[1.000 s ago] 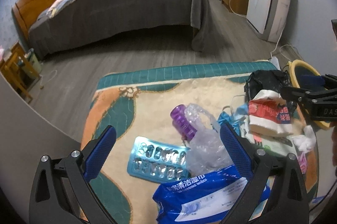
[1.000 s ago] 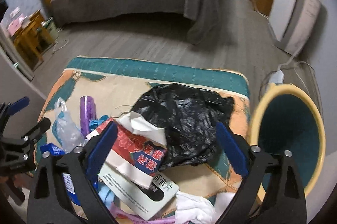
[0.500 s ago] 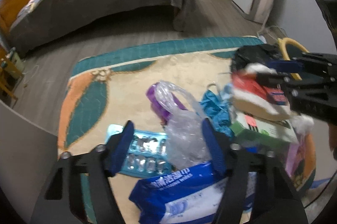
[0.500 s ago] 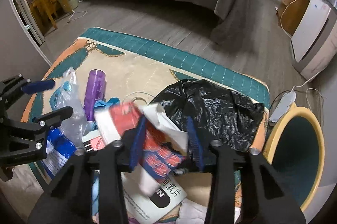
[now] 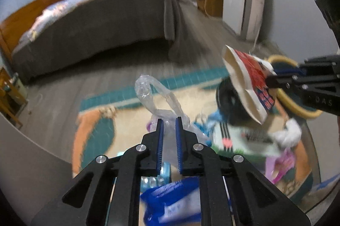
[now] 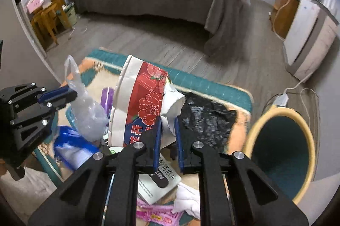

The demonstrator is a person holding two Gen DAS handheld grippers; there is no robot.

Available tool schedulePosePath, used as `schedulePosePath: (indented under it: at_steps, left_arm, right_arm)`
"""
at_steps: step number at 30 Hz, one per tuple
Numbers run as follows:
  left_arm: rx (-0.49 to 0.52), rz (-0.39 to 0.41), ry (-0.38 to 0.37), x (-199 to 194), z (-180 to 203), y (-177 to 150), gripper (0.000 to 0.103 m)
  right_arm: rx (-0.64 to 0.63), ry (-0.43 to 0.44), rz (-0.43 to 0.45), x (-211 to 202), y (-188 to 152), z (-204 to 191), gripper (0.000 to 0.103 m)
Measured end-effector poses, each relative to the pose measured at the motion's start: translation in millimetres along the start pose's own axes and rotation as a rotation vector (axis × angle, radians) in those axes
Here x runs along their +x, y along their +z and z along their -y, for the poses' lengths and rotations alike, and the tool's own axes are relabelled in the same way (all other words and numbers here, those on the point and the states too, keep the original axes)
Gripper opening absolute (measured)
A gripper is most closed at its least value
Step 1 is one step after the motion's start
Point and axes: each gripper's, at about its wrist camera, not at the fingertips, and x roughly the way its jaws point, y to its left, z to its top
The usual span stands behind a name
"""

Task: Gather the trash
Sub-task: 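Carry the paper bag over the teal bin and open the right gripper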

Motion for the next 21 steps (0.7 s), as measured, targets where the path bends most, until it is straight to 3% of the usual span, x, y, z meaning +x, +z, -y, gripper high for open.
schedulePosePath:
  at_steps: [5, 10, 16, 21]
  left_arm:
    - [0.021, 0.105, 0.001, -27.1, 15.6, 24.6, 0.012]
    - [0.03, 0.175, -0.06, -47.8, 45.9, 47.3, 0.012]
    - [0.045, 0.177, -0.139, -44.3, 82.4, 67.3, 0.012]
    - [0.091, 0.144, -0.184, -31.3, 120.5, 68.4, 0.012]
  right_arm:
    - [0.082, -0.048, 0.018, -35.4, 1.4, 23.0, 0.012]
    - [0.158, -0.142, 0.024, -72.6, -7.9, 58.1, 0.012]
    - [0.251, -0.25, 0.032, -114.7, -34.4, 110.8, 0.012]
    - [0.33, -0.328, -0.002, -109.5, -61.9, 153.7, 0.012]
